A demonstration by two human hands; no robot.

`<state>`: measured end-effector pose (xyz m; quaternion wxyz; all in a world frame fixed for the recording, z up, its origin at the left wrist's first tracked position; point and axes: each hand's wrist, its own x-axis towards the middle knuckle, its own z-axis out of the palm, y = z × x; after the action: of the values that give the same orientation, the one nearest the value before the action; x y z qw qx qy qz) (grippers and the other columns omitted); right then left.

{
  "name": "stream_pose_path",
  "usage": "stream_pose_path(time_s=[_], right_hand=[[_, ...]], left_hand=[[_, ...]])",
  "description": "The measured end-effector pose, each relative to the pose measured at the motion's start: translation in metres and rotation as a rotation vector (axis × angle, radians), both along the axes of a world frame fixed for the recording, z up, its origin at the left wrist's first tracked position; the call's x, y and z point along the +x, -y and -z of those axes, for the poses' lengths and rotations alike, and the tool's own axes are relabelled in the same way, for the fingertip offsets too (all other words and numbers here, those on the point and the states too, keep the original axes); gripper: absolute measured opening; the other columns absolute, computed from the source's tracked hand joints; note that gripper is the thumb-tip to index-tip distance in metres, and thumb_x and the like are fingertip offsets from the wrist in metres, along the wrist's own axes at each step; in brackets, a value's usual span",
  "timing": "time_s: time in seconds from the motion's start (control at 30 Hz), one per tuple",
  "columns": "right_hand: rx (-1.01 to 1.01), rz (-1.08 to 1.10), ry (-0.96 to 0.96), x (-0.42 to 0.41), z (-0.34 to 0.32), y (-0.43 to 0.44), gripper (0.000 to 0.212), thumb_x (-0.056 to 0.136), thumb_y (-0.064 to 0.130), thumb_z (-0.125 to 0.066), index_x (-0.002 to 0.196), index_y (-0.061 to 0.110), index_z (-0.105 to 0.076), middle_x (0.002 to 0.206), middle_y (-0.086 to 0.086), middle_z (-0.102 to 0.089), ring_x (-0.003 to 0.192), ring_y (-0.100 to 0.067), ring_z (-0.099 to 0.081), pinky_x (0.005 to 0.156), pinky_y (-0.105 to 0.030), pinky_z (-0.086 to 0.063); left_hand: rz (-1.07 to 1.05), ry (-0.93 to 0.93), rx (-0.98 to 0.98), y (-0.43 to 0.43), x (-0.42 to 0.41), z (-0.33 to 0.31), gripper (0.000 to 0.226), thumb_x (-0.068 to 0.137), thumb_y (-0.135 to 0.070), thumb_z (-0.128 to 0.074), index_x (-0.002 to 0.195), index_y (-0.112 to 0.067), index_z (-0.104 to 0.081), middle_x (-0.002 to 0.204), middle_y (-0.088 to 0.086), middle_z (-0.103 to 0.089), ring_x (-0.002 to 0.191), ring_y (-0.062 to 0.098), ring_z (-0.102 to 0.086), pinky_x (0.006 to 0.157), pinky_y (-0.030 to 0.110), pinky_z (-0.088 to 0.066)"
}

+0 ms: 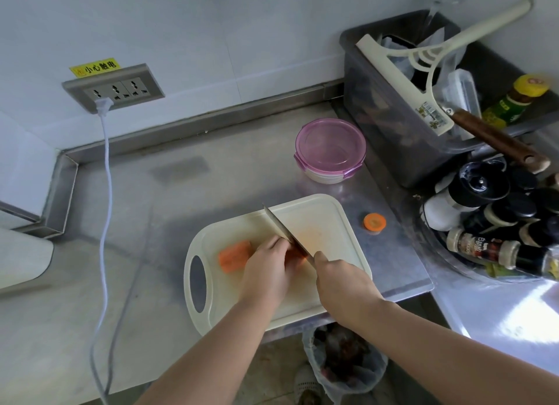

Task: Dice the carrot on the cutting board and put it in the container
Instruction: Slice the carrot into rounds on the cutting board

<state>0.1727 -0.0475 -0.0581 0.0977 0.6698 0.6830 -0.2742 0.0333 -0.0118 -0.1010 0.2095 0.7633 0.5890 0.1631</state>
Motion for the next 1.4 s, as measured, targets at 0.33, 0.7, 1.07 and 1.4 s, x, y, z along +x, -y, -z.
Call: stream_pose_path(time_s=[0.33,0.7,1.07,1.4], right_hand=[[-0.022,0.057,-0.028,0.003,0.008,-0.005,0.026,0.095,0.005,-0.038,0.119,0.012,-0.039,0.072,-0.002,-0.046,0.07,-0.026,-0.049,0.057,-0.032,-0.037],[0.105,0.084,-0.049,0.008,-0.004,0.002,0.029,0.094,0.005,-0.036,0.121,0.015,-0.04,0.066,0.0,-0.042,0.054,-0.019,-0.041,0.044,-0.026,-0.032],[0.068,0.031,-0.007,0.001,-0.009,0.008,0.028,0.092,0.001,-0.036,0.118,0.013,-0.038,0.065,0.0,-0.04,0.051,-0.017,-0.039,0.043,-0.028,-0.029],[0.041,-0.02,0.017,0.001,-0.011,0.009,0.037,0.089,-0.004,-0.041,0.122,0.011,-0.036,0.065,0.001,-0.038,0.051,-0.015,-0.037,0.042,-0.027,-0.027]], left_hand=[[0.032,-0.041,-0.015,0.001,0.0,-0.004,0.018,0.089,-0.022,-0.062,0.105,-0.014,-0.064,0.107,-0.003,-0.062,0.098,0.019,-0.059,0.068,0.025,-0.037],[-0.033,0.027,-0.011,0.005,0.0,-0.011,0.014,0.086,-0.027,-0.065,0.097,-0.019,-0.067,0.103,-0.006,-0.062,0.094,0.015,-0.06,0.075,0.028,-0.047],[-0.026,-0.039,-0.038,0.002,0.0,-0.009,0.021,0.088,-0.027,-0.062,0.105,-0.017,-0.065,0.109,-0.003,-0.061,0.102,0.018,-0.058,0.074,0.027,-0.042],[-0.013,-0.059,-0.039,0.001,-0.002,-0.005,0.021,0.088,-0.03,-0.062,0.102,-0.015,-0.063,0.108,-0.001,-0.062,0.102,0.02,-0.059,0.076,0.03,-0.045]])
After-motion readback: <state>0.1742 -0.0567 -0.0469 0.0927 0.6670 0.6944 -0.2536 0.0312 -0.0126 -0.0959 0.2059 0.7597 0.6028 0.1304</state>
